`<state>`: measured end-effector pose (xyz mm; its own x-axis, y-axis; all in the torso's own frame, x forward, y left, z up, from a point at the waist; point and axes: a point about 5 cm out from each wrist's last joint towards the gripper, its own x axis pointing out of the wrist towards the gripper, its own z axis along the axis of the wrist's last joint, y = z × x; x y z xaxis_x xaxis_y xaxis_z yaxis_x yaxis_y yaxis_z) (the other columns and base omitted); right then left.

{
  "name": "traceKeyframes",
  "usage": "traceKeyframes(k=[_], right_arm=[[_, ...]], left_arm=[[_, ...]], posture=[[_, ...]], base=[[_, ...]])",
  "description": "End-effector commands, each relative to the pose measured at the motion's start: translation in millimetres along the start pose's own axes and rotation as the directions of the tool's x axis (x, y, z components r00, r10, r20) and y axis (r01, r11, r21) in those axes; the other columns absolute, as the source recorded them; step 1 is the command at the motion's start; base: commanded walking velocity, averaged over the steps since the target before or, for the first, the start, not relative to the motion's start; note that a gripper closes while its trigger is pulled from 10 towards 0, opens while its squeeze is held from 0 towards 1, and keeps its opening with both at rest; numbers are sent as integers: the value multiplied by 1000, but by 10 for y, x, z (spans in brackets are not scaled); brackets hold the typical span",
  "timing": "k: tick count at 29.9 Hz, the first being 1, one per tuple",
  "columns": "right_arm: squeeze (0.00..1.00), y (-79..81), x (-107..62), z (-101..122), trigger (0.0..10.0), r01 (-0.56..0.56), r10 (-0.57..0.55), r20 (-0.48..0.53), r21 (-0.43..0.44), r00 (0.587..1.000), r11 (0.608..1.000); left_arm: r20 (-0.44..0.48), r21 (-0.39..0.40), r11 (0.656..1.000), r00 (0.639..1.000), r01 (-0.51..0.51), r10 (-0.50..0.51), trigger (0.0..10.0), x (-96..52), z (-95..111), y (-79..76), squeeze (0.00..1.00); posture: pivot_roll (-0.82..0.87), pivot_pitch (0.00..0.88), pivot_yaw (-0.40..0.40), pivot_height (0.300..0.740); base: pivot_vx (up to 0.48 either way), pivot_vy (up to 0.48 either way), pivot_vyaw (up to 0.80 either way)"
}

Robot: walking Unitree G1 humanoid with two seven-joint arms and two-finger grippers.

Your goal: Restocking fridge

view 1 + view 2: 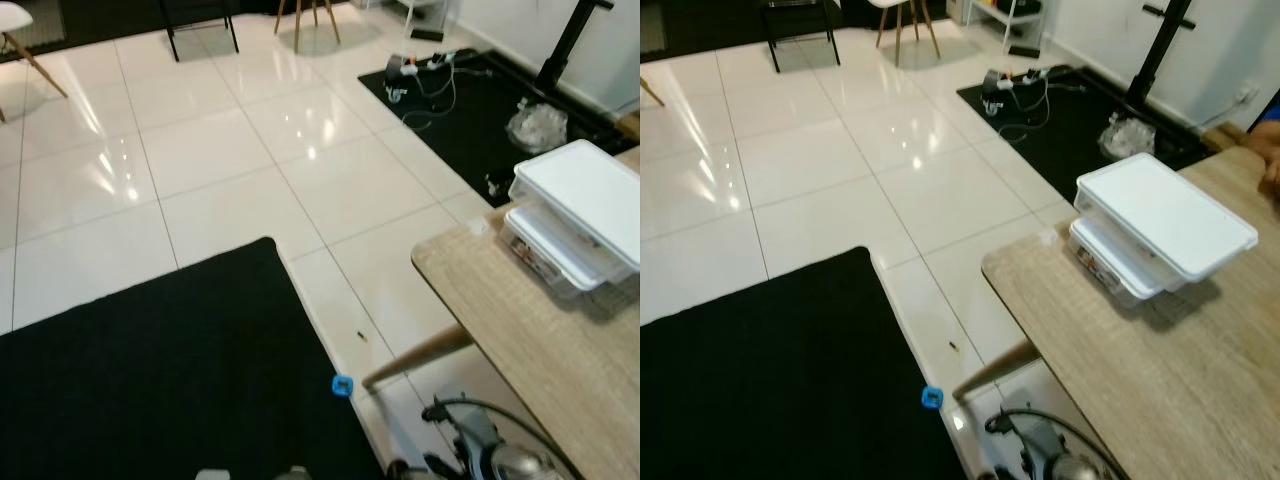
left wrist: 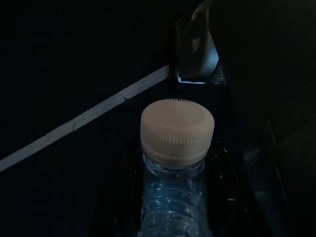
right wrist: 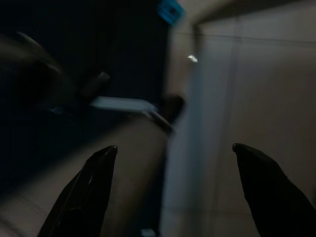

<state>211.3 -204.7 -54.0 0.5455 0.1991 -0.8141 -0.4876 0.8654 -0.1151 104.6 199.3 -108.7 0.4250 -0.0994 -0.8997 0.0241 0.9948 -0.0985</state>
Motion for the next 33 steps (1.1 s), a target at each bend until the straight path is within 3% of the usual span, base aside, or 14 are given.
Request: traceKeyframes(k=[1, 9, 12, 15, 19, 33], right_arm=[[0, -2, -11, -154, 10000, 44, -44, -39, 5, 998, 999], [0, -12, -97, -612, 10000, 177, -173, -191, 1, 966, 984], [0, -6, -116, -681, 10000, 190, -184, -216, 8, 959, 982], [0, 64, -229, -1004, 10000, 213, -191, -321, 33, 927, 977], [0, 135, -310, -1201, 10000, 220, -187, -381, 46, 906, 974], [0, 185, -373, -1338, 10000, 239, -191, -424, 63, 885, 969]], left_arm=[[8, 5, 1000, 1000, -16, 16, 10000, 20, 42, -36, 0], [1, 20, 999, 999, -33, 33, 10000, 18, 54, -6, 0], [0, 21, 999, 999, -34, 34, 10000, 19, 59, -2, 0], [-3, 19, 999, 999, -33, 33, 10000, 21, 65, -2, 0], [-11, 22, 999, 999, -29, 30, 10000, 24, 67, -9, 0], [-25, 31, 999, 999, -29, 30, 10000, 13, 17, 0, 0]], posture=[[-66, 189, -35, 740], [-59, 179, -26, 740], [-59, 188, -27, 740], [-60, 179, -24, 740], [-59, 175, -27, 740], [-57, 187, -25, 740]], base=[[0, 0, 0], [0, 0, 0], [0, 0, 0], [0, 0, 0], [0, 0, 0], [-179, 0, 0]])
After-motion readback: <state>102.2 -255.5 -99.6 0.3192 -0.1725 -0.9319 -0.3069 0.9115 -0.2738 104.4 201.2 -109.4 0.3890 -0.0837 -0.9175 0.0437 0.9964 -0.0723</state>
